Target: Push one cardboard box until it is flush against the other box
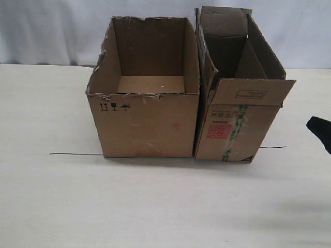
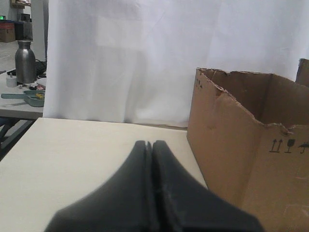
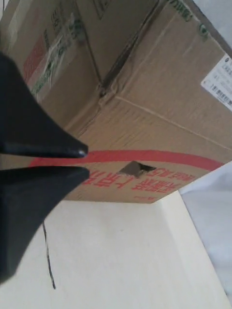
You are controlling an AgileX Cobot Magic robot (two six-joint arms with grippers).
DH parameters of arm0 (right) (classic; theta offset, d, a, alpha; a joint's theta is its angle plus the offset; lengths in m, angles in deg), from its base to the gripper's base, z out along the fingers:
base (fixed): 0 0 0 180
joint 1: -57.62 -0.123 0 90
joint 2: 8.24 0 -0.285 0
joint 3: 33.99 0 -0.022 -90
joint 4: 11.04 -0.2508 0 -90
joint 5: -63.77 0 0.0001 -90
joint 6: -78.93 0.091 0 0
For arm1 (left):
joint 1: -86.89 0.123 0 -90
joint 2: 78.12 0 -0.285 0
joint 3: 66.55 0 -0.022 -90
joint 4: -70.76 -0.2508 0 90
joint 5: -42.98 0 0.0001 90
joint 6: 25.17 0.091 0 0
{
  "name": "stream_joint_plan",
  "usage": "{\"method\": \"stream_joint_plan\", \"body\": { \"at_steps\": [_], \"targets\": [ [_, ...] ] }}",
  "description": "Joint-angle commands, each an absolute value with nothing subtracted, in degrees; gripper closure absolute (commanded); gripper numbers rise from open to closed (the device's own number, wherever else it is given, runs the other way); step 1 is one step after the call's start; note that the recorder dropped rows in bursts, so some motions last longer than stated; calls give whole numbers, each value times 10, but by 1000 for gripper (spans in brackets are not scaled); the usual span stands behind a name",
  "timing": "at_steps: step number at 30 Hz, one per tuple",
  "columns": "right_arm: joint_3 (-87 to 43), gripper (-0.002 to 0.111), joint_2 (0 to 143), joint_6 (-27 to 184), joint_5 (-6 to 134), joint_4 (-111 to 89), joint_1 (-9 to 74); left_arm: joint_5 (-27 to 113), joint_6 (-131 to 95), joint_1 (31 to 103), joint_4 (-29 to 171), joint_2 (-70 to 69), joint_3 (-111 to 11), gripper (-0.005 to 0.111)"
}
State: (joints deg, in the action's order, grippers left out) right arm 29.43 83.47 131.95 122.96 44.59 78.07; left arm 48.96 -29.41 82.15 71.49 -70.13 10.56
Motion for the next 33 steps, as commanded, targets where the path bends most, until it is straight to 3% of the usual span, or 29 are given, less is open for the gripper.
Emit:
{"method": "stream_joint_plan", "body": {
  "at_steps": [1, 15, 33],
  "targets": [
    [285, 103, 823, 1322, 1170, 448, 777, 484, -297, 818, 713, -703, 107, 107],
    [269, 103, 453, 1200, 782, 226, 497, 486, -297, 818, 713, -703, 107, 107],
    [399, 103, 101, 1198, 724, 181, 494, 486, -297, 818, 713, -703, 107, 107]
  ]
}}
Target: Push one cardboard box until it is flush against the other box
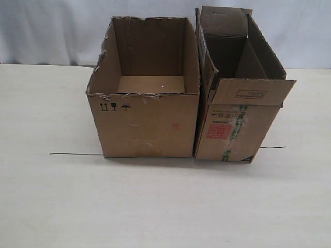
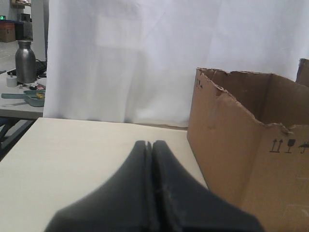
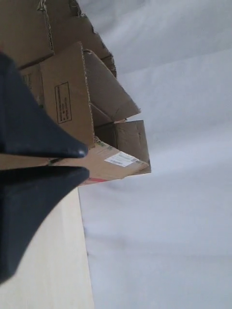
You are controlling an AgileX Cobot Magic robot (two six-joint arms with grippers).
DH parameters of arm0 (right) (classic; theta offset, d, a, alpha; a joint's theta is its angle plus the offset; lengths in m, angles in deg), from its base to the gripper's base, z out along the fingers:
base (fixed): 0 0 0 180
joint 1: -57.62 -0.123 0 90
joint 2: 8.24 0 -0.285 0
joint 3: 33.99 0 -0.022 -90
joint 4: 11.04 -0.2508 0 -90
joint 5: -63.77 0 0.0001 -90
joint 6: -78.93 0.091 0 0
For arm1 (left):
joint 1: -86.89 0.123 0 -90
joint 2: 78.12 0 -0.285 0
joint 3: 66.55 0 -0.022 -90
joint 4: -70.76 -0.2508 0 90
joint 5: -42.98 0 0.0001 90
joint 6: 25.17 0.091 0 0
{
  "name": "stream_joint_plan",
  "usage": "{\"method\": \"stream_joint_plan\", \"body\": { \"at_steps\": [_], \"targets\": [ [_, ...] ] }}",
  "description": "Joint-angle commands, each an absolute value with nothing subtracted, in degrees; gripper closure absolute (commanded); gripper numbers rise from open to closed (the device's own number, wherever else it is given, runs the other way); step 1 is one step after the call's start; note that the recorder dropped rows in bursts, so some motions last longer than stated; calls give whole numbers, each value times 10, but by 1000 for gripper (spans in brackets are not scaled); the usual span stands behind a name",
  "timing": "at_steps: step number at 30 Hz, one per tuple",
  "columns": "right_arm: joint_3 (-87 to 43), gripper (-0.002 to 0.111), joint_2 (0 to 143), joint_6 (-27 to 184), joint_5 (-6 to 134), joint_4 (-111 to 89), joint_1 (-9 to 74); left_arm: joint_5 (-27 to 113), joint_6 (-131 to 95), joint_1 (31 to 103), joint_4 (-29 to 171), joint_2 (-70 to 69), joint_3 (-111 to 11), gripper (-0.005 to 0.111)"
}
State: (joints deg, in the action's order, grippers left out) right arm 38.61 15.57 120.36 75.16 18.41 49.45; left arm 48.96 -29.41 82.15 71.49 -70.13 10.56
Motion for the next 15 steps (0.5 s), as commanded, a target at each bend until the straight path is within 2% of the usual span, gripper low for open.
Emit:
{"method": "stream_joint_plan", "body": {
  "at_steps": [1, 8, 15],
  "targets": [
    [401, 103, 88, 1198, 717, 181, 496, 486, -297, 818, 713, -703, 107, 107],
    [431, 103, 2, 1198, 686, 181, 498, 485, -297, 818, 713, -703, 107, 107],
    [432, 103, -5, 1217, 665, 168, 497, 484, -297, 818, 713, -703, 107, 107]
  ]
}}
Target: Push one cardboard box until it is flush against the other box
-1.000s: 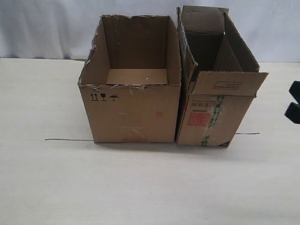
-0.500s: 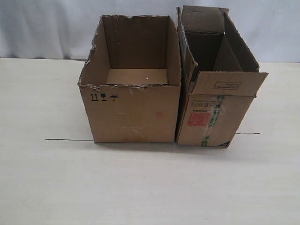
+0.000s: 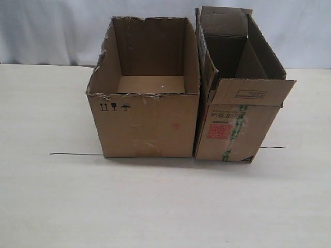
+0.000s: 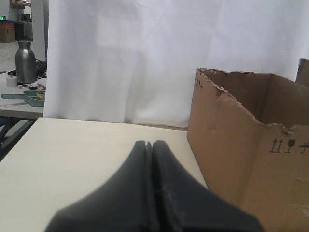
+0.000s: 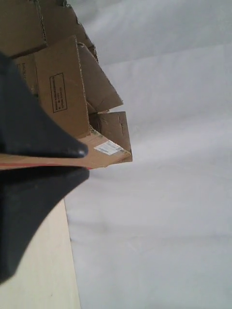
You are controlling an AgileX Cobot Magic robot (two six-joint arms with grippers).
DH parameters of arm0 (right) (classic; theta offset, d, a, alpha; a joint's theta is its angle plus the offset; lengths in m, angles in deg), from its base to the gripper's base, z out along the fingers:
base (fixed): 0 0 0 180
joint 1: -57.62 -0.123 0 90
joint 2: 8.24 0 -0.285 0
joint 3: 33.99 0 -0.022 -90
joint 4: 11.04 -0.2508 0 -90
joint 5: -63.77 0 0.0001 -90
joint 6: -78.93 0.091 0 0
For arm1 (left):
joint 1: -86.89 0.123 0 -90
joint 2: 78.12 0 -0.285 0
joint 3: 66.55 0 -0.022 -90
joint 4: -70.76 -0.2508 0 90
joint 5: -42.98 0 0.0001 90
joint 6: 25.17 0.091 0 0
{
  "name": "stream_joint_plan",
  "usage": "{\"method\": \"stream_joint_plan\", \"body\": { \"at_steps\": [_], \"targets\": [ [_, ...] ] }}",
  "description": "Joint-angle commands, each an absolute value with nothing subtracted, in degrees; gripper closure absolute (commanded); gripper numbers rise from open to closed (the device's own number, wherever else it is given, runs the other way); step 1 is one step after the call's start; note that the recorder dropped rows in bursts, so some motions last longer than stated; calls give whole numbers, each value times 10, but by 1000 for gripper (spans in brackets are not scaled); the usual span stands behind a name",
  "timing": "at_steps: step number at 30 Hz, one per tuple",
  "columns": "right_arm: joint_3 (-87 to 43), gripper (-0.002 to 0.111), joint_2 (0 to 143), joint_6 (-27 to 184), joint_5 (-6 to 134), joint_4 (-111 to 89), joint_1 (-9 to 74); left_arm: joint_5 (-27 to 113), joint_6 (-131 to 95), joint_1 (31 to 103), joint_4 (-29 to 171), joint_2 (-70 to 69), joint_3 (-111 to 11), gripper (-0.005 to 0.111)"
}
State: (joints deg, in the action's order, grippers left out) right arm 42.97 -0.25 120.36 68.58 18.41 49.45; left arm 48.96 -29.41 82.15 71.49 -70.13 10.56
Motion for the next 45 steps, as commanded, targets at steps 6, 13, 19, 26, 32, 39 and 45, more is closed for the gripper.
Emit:
{"method": "stream_joint_plan", "body": {
  "at_steps": [6, 13, 19, 26, 32, 39, 45],
  "targets": [
    [432, 103, -5, 1239, 661, 151, 496, 484, -297, 818, 713, -703, 107, 107],
    [432, 103, -5, 1239, 661, 151, 496, 484, -297, 818, 713, -703, 107, 107],
    [432, 103, -5, 1212, 657, 151, 496, 484, -297, 818, 713, -703, 107, 107],
    [432, 103, -5, 1215, 644, 151, 496, 484, -297, 818, 713, -703, 107, 107],
    [432, 103, -5, 961, 623, 9, 488, 487, -297, 818, 713, -703, 107, 107],
    [432, 103, -5, 707, 610, -145, 490, 487, -297, 818, 713, -703, 107, 107],
    [432, 103, -5, 725, 562, -116, 490, 487, -297, 818, 713, -703, 107, 107]
  ]
}}
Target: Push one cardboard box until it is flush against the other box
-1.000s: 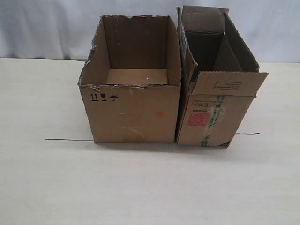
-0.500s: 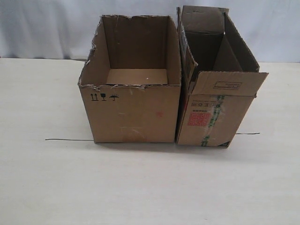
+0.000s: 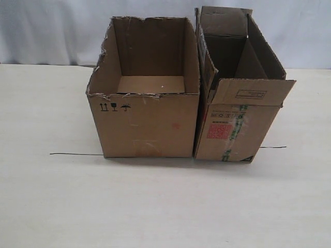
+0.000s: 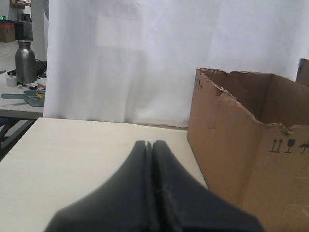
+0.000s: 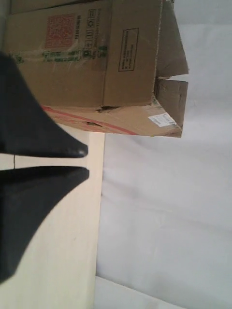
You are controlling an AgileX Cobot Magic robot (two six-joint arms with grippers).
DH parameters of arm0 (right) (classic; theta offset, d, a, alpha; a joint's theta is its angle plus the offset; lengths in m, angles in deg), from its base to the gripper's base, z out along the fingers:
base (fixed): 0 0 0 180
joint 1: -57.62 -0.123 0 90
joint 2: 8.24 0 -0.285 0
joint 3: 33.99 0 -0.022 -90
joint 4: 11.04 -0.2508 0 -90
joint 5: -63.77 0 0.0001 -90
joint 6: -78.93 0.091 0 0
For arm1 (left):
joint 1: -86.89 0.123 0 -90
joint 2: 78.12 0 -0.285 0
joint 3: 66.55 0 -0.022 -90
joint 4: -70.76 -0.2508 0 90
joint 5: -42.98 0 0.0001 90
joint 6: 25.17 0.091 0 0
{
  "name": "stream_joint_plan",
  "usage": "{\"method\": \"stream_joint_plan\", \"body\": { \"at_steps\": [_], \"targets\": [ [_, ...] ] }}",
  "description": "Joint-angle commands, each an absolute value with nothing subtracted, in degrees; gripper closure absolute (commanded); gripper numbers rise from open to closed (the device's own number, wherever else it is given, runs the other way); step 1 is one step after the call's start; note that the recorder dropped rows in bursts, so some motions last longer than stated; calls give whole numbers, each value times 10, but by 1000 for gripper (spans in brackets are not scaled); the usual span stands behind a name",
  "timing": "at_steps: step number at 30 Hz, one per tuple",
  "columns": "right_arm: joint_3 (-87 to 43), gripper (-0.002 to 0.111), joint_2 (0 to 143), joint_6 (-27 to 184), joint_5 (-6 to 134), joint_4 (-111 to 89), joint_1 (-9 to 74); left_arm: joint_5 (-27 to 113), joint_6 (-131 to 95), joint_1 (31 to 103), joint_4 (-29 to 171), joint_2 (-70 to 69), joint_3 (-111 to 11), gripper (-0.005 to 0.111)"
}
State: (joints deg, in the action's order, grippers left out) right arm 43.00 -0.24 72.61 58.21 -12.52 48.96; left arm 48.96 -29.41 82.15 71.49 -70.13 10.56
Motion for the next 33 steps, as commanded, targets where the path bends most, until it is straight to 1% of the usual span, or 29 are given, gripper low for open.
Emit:
{"method": "stream_joint_plan", "body": {
  "at_steps": [1, 7, 33],
  "targets": [
    [432, 103, -5, 725, 562, -116, 490, 487, -297, 818, 713, -703, 107, 107],
    [432, 103, -5, 727, 561, -142, 490, 487, -297, 818, 713, -703, 107, 107],
    [432, 103, -5, 726, 562, -142, 490, 485, -297, 818, 713, -703, 107, 107]
  ]
}}
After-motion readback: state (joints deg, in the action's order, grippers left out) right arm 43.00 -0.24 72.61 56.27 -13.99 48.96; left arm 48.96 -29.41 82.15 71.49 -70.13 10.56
